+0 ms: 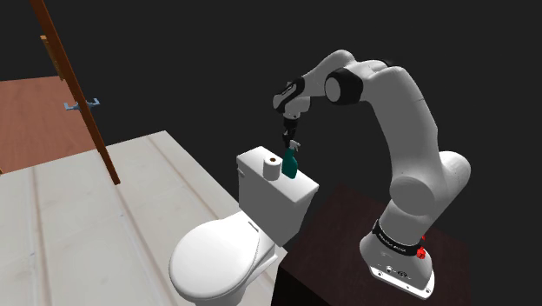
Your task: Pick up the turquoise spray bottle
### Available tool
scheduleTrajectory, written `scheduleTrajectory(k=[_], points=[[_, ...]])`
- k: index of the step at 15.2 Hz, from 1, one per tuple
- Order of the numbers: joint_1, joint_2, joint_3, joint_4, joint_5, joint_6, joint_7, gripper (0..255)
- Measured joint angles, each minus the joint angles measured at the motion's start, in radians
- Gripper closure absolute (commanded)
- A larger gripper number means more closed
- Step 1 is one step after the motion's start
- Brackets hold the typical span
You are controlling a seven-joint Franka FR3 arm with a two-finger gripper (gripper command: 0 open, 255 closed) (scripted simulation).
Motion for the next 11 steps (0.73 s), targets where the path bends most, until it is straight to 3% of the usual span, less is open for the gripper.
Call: scheduleTrajectory(k=[11], points=[[0.011,-0.093,-0.018,-0.010,-0.021,-0.082,0.011,255]])
